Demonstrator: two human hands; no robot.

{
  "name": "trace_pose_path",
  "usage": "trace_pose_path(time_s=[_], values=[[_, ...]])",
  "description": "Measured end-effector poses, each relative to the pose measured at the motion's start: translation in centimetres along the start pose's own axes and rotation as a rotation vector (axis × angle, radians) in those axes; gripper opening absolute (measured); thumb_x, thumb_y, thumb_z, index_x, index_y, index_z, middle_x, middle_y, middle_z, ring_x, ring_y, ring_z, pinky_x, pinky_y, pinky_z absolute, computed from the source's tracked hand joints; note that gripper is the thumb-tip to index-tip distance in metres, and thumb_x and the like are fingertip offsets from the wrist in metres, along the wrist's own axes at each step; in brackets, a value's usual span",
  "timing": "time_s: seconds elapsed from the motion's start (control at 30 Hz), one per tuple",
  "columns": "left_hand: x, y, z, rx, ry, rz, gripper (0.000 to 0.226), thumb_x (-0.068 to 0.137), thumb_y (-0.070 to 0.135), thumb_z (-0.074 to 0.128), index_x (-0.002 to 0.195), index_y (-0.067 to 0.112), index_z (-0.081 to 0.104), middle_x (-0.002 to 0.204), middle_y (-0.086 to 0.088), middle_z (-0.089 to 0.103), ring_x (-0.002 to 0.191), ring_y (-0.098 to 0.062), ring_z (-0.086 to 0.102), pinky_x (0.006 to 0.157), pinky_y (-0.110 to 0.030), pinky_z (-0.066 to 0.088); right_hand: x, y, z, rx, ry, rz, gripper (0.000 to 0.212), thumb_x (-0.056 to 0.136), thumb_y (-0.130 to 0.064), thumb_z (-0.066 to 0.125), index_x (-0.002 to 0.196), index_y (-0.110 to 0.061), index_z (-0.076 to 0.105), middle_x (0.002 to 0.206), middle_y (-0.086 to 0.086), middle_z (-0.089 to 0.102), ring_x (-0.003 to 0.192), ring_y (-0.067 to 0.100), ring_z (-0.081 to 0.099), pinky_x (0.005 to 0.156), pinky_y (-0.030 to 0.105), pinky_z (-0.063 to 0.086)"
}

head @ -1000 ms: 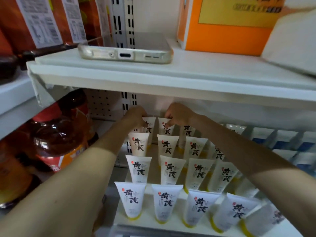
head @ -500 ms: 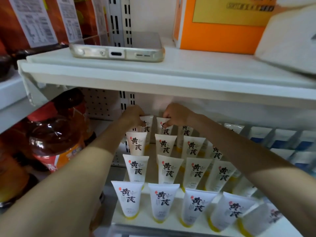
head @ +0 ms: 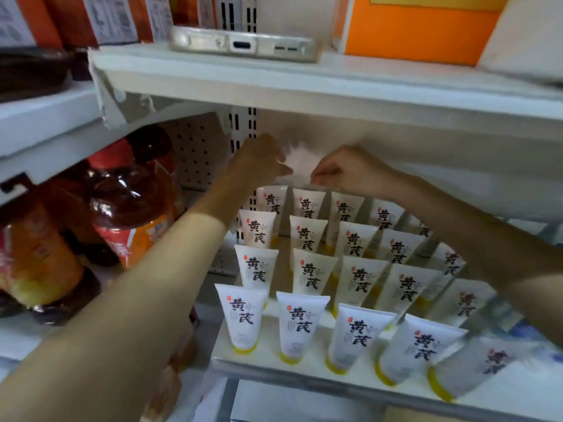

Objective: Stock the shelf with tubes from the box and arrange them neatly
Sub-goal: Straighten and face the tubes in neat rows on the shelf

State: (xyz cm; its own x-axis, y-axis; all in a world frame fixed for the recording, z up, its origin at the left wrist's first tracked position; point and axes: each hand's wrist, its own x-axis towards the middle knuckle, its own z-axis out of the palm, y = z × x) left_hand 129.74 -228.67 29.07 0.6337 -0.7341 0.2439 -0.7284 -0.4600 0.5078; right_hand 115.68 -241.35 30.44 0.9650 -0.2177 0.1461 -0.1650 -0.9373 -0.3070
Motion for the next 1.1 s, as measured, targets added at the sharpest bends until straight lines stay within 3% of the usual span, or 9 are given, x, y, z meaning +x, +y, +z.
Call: trace_pose_path(time_s=[0.1, 0.27, 0.4, 0.5, 0.57, 0.73, 0.87, 0.97, 1.1], values=[[-1.9, 0.0, -0.3, -0.058, -0.018, -0.003, 0.024, 0.079, 0.035, 0.071, 0.094, 0.02, 0.061, 0.1, 0.003, 0.061, 0.077, -0.005, 0.055, 0.07, -0.018, 0.039, -1.0, -1.3, 0.5, 0.025, -0.089, 0.006, 0.027, 0.084, -0.032, 0.066, 0.101, -0.013, 0.073, 0.097, -0.002, 0.072, 0.082, 0.005, 0.065, 0.079, 0.019, 0.049], [-4.8, -1.8, 1.1, -0.077, -0.11, -0.034, 0.031, 0.079, 0.024, 0.073, 0.104, 0.007, 0.065, 0.098, -0.001, 0.058, 0.094, -0.018, 0.059, 0.084, -0.029, 0.047, -1.4, -1.9, 2.6, -0.003, -0.213, 0.009, 0.021, 0.079, -0.035, 0.072, 0.093, -0.02, 0.075, 0.089, -0.008, 0.073, 0.079, 0.003, 0.066, 0.08, 0.026, 0.053], [-5.4, -3.5, 1.8, -0.02, -0.203, -0.051, 0.03, 0.078, 0.02, 0.073, 0.104, 0.007, 0.065, 0.114, -0.008, 0.062, 0.085, -0.011, 0.053, 0.073, -0.02, 0.04, -1.5, -2.3, 3.9, -0.057, -0.266, 0.021, 0.021, 0.08, -0.033, 0.072, 0.094, -0.018, 0.073, 0.077, -0.012, 0.068, 0.067, 0.003, 0.063, 0.065, 0.022, 0.047], [-5.9, -4.0, 2.0, 0.005, -0.24, -0.086, 0.04, 0.077, 0.017, 0.075, 0.113, 0.004, 0.062, 0.12, -0.01, 0.06, 0.102, -0.021, 0.057, 0.082, -0.025, 0.043, -1.6, -2.3, 4.6, -0.106, -0.281, 0.025, 0.01, 0.081, -0.03, 0.071, 0.079, -0.021, 0.068, 0.062, -0.014, 0.058, 0.052, 0.0, 0.051, 0.056, 0.019, 0.038], [-6.1, -4.3, 2.2, 0.009, -0.252, -0.111, 0.044, 0.076, 0.016, 0.076, 0.115, 0.003, 0.06, 0.12, -0.011, 0.058, 0.107, -0.024, 0.056, 0.079, -0.023, 0.04, -1.7, -2.4, 4.9, -0.125, -0.273, 0.036, 0.023, 0.081, -0.029, 0.072, 0.064, -0.027, 0.056, 0.054, -0.012, 0.049, 0.046, 0.001, 0.043, 0.052, 0.02, 0.033], [-6.2, -4.4, 2.3, -0.045, -0.271, -0.155, 0.039, 0.074, 0.013, 0.078, 0.107, 0.004, 0.06, 0.11, -0.012, 0.061, 0.102, -0.027, 0.06, 0.076, -0.026, 0.045, -1.8, -3.0, 4.9, -0.164, -0.242, 0.05, 0.034, 0.082, -0.026, 0.07, 0.058, -0.03, 0.046, 0.053, -0.013, 0.043, 0.047, -0.001, 0.04, 0.05, 0.019, 0.028], [-6.1, -4.4, 2.3, -0.085, -0.272, -0.171, 0.034, 0.073, 0.012, 0.079, 0.1, 0.007, 0.06, 0.105, -0.011, 0.063, 0.101, -0.029, 0.061, 0.075, -0.026, 0.044, -1.8, -3.2, 4.7, -0.144, -0.232, 0.075, 0.035, 0.083, -0.026, 0.07, 0.058, -0.032, 0.046, 0.053, -0.013, 0.04, 0.049, -0.003, 0.038, 0.052, 0.02, 0.03], [-6.2, -4.0, 2.2, -0.119, -0.263, -0.166, 0.036, 0.074, 0.009, 0.077, 0.104, 0.005, 0.058, 0.099, -0.009, 0.058, 0.101, -0.029, 0.06, 0.073, -0.026, 0.042, -1.4, -3.0, 4.8, -0.157, -0.214, 0.108, 0.012, 0.082, -0.028, 0.07, 0.074, -0.023, 0.062, 0.06, -0.014, 0.047, 0.054, 0.0, 0.044, 0.061, 0.024, 0.039], [-6.0, -3.8, 2.3, -0.138, -0.267, -0.169, 0.028, 0.075, 0.008, 0.076, 0.099, 0.003, 0.061, 0.105, -0.016, 0.064, 0.1, -0.035, 0.061, 0.07, -0.026, 0.041, -0.9, -2.6, 5.0, -0.158, -0.196, 0.124, 0.017, 0.081, -0.029, 0.071, 0.091, -0.015, 0.067, 0.072, -0.013, 0.056, 0.063, 0.003, 0.051, 0.071, 0.027, 0.044]])
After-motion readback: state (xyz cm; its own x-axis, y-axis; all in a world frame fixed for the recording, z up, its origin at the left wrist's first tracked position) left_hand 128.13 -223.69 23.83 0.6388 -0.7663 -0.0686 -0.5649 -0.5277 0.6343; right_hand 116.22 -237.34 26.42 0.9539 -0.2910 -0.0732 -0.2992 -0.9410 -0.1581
